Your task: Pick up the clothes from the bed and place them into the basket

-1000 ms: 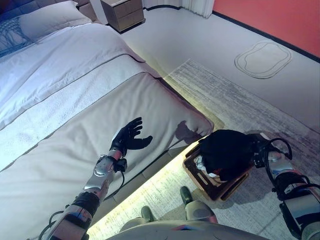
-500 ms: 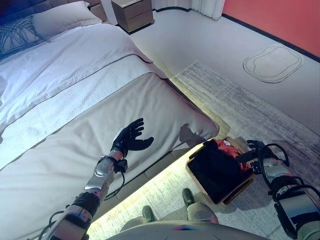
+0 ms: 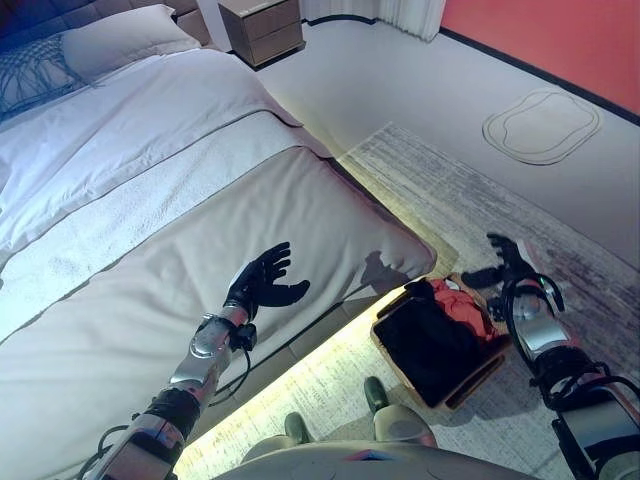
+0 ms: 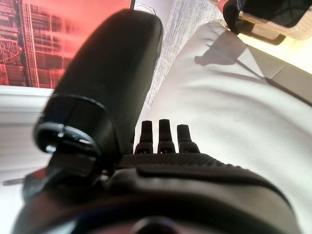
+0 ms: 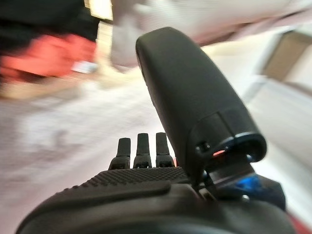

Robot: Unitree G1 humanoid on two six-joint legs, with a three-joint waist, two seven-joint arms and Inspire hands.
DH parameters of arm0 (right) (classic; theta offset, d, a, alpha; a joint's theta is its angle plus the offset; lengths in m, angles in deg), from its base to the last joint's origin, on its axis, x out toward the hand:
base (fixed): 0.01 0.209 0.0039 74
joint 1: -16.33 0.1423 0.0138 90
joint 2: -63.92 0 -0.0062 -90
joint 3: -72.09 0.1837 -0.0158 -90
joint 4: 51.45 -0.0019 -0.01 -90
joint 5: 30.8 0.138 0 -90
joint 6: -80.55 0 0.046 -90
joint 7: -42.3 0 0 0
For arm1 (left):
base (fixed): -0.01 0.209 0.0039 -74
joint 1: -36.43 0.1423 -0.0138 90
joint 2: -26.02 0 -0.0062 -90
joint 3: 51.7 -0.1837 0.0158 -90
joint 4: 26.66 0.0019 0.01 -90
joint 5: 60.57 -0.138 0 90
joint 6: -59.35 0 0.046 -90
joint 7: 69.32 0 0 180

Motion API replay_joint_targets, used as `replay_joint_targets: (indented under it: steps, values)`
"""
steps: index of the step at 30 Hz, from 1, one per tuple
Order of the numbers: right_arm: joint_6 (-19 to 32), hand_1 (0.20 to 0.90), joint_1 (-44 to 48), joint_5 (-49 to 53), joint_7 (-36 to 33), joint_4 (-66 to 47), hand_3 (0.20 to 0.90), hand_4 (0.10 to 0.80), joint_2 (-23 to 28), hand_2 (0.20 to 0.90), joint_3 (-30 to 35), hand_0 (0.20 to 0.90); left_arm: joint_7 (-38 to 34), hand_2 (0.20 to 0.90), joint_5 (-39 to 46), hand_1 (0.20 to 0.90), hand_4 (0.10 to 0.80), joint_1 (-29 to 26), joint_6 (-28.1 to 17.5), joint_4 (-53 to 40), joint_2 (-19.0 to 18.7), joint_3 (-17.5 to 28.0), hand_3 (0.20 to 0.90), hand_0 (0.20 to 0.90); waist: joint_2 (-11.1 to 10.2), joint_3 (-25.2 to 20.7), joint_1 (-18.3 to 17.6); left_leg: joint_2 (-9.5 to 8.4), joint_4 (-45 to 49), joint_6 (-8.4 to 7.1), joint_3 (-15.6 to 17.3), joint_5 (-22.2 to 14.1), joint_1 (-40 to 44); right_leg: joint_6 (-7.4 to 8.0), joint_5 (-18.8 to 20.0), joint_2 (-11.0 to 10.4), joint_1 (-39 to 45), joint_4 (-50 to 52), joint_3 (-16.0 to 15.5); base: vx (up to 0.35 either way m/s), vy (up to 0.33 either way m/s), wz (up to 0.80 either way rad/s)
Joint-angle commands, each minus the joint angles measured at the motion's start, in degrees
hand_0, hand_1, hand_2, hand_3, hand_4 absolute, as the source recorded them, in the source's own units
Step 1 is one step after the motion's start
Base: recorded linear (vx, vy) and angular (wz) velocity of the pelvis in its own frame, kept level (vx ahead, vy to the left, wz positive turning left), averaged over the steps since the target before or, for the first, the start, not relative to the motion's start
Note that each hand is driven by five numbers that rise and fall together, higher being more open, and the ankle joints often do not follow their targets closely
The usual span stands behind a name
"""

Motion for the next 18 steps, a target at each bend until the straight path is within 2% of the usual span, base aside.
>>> replay_joint_targets:
  steps: [1,5,10,18]
  values:
    - [8.6,0.9,0.0,-6.8,-3.9,-7.1,0.9,0.8,-1.7,0.9,-1.0,0.9,-1.6,0.9,-0.4,0.9,0.8,-1.5,-3.1,-0.8,0.8,2.8,0.9,0.9,-2.2,-3.8,1.3,-1.12,0.4,0.73,-6.5,-3.4,-1.3,-0.84,-1.6,0.7,-0.6,2.1,-2.3,0.023,0.005,0.11]
    - [11.0,0.9,-4.3,-10.3,-2.9,-12.1,0.9,0.8,-4.2,0.9,-2.8,0.9,-2.0,0.9,-1.8,0.9,0.8,0.6,-1.4,-1.8,2.1,3.8,0.9,0.9,-2.7,-4.2,2.7,-1.45,0.4,0.95,-8.1,-3.2,-1.8,-1.13,-2.5,0.2,0.2,1.9,-4.6,0.053,-0.014,0.3]
    - [12.9,0.9,-5.5,-11.5,-2.1,-14.0,0.9,0.8,-5.0,0.9,-5.8,0.9,-1.9,0.9,-3.6,0.9,0.8,2.9,-1.4,-2.6,2.1,3.6,0.9,0.9,-3.3,-5.1,5.2,-1.83,0.4,0.95,-10.1,-2.8,-2.7,-1.37,-3.2,-0.1,1.7,1.0,-7.9,0.085,-0.013,0.4]
    - [11.8,0.9,-8.7,-10.4,-1.8,-15.4,0.9,0.8,-7.4,0.9,-8.0,0.9,-1.3,0.9,-3.0,0.9,0.8,6.6,-1.2,-4.3,1.4,4.9,0.9,0.9,-3.8,-5.6,7.8,-2.17,0.4,1.19,-12.3,-2.1,-3.0,-1.31,-3.7,-0.6,3.3,0.9,-11.1,0.069,0.009,0.24]
